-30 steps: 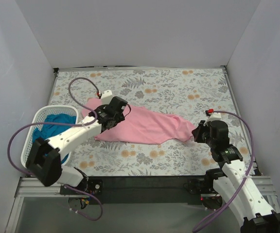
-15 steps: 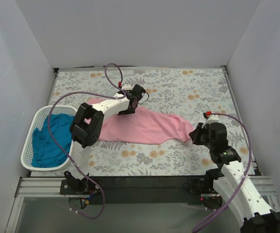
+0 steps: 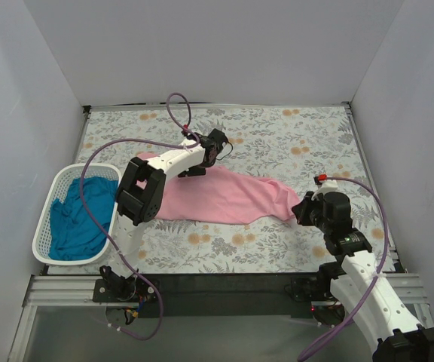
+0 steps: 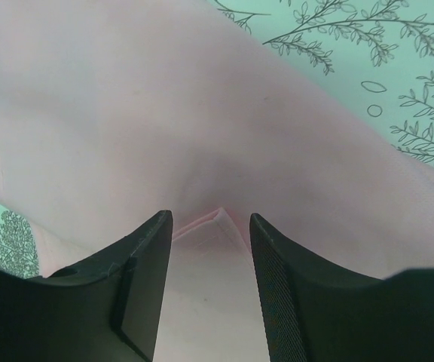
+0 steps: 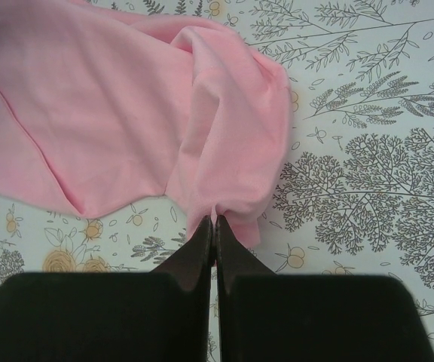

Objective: Fold and stack the t-shirts
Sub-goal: Flatten the tshirt out

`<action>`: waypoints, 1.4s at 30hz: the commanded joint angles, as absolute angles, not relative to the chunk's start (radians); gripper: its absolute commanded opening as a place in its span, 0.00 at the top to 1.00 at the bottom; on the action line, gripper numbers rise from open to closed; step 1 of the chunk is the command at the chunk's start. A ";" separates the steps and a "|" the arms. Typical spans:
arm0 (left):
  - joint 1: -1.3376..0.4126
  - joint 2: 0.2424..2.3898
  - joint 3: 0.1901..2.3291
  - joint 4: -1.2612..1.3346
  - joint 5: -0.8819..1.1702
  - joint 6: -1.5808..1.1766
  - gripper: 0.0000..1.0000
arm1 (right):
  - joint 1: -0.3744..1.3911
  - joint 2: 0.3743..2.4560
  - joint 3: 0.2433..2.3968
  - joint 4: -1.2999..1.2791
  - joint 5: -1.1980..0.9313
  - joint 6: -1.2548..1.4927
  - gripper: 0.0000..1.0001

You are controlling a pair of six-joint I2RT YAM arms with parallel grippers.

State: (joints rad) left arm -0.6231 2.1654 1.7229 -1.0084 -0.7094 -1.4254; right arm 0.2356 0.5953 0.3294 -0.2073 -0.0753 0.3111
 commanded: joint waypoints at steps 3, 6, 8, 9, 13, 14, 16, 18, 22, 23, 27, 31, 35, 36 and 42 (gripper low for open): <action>-0.624 2.161 1.761 -1.081 -0.719 -1.468 0.57 | 0.230 0.588 0.313 -0.152 -0.086 0.307 0.99; -0.624 2.180 1.755 -1.078 -0.701 -1.470 0.57 | 0.230 0.583 0.305 -0.144 -0.089 0.308 0.99; -0.626 2.200 1.759 -1.081 -0.696 -1.473 0.58 | 0.230 0.584 0.301 -0.140 -0.090 0.308 0.99; -0.627 2.206 1.764 -1.091 -0.698 -1.474 0.58 | 0.230 0.584 0.299 -0.138 -0.091 0.308 0.99; -0.627 2.221 1.779 -1.088 -0.701 -1.476 0.58 | 0.230 0.581 0.287 -0.130 -0.094 0.308 0.99; -0.627 2.224 1.781 -1.085 -0.696 -1.473 0.58 | 0.230 0.580 0.285 -0.129 -0.094 0.310 0.99; -0.629 2.236 1.792 -1.092 -0.696 -1.477 0.58 | 0.230 0.581 0.281 -0.124 -0.095 0.310 0.99; -0.629 2.243 1.798 -1.098 -0.698 -1.479 0.58 | 0.230 0.580 0.278 -0.124 -0.098 0.310 0.99; -0.629 2.246 1.793 -1.104 -0.699 -1.486 0.59 | 0.230 0.577 0.278 -0.123 -0.100 0.310 0.99; -0.629 2.244 1.790 -1.104 -0.699 -1.488 0.59 | 0.230 0.578 0.276 -0.123 -0.100 0.310 0.99; -0.629 2.243 1.778 -1.115 -0.707 -1.499 0.66 | 0.230 0.572 0.276 -0.121 -0.104 0.310 0.99; -0.629 2.227 1.761 -1.126 -0.732 -1.517 0.80 | 0.230 0.580 0.275 -0.118 -0.110 0.310 0.99; -0.629 2.185 1.744 -1.123 -0.756 -1.523 0.93 | 0.230 0.587 0.287 -0.118 -0.113 0.313 0.99; -0.629 2.163 1.743 -1.117 -0.761 -1.520 0.95 | 0.230 0.589 0.291 -0.118 -0.114 0.313 0.99; -0.629 2.005 1.721 -1.115 -0.811 -1.534 1.00 | 0.230 0.595 0.344 -0.144 -0.115 0.307 0.99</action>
